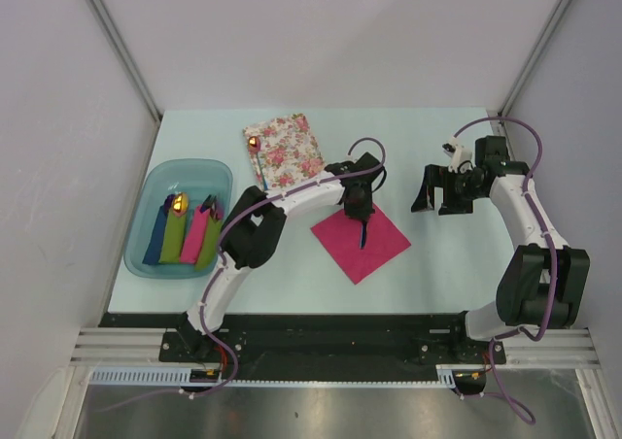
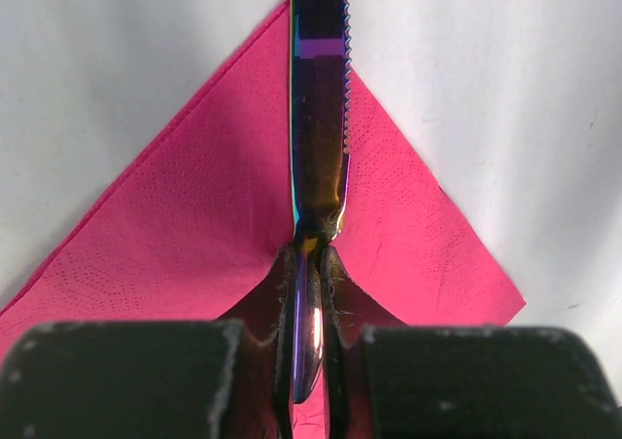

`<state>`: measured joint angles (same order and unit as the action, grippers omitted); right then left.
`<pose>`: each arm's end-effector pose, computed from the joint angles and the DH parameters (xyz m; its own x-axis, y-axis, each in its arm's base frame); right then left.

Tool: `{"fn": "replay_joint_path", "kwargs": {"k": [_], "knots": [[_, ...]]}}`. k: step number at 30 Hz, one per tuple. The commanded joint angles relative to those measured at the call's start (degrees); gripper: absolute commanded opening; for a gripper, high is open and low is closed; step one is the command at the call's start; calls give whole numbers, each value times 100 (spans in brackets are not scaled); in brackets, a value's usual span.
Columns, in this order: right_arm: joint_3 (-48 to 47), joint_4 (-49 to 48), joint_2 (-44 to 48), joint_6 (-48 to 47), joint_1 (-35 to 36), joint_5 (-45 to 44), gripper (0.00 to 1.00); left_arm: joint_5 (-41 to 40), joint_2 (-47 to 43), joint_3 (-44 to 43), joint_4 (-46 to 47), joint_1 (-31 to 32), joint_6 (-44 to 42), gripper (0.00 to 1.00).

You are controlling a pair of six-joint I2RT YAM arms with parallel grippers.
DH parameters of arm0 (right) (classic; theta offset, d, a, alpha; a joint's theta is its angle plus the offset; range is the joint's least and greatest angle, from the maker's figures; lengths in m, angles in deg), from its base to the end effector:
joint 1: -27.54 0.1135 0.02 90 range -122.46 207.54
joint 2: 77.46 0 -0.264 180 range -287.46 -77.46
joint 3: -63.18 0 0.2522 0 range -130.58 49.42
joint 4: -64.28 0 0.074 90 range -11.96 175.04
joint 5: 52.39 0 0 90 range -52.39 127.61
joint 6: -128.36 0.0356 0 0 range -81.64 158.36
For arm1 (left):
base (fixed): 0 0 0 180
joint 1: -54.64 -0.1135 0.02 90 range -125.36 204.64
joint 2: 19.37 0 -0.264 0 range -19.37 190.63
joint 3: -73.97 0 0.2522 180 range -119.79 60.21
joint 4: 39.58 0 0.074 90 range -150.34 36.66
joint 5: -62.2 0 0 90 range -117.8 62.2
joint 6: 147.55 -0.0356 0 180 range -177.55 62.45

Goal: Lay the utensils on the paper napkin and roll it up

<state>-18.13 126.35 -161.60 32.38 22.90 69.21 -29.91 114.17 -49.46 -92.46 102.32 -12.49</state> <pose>0.2898 -0.0048 0.2692 -0.8818 -0.0175 -0.4713 -0.2458 0.8698 0.4277 0.3375 -0.3687 0.1630 -0.9388 -0.0197 -0.3440 0.0894 0.9503 -0.2983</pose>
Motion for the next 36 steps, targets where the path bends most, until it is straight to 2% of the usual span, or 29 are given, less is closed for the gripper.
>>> {"fn": "replay_joint_path", "kwargs": {"k": [1, 5, 7, 15, 20, 24, 25, 30, 36], "knots": [[-21, -94, -24, 44, -37, 110, 100, -97, 32, -187, 97, 75, 56, 1], [-48, -94, -33, 61, -37, 128, 100, -176, 23, -73, 44, 83, 64, 27], [-57, -85, -41, 53, -28, 128, 100, -220, -3, -72, 27, 83, 47, 35], [-118, -50, 20, 53, -28, 163, 100, -649, -591, -423, 18, 75, -392, 53], [-215, -24, 55, 53, -28, 172, 100, -1019, -1590, -495, 70, -57, -1191, 66], [-320, 55, 55, 53, -28, 198, 100, -906, -2339, -56, 167, -452, -1771, 69], [-346, 55, 73, 53, -28, 207, 100, -714, -2497, 111, 211, -688, -1999, 71], [-373, 108, 231, 44, -28, 154, 100, -325, -3271, 1219, 563, -1620, -2378, 71], [-329, 117, 249, 26, -28, 163, 100, -290, -2940, 1404, 554, -2727, -2625, 60]]}}
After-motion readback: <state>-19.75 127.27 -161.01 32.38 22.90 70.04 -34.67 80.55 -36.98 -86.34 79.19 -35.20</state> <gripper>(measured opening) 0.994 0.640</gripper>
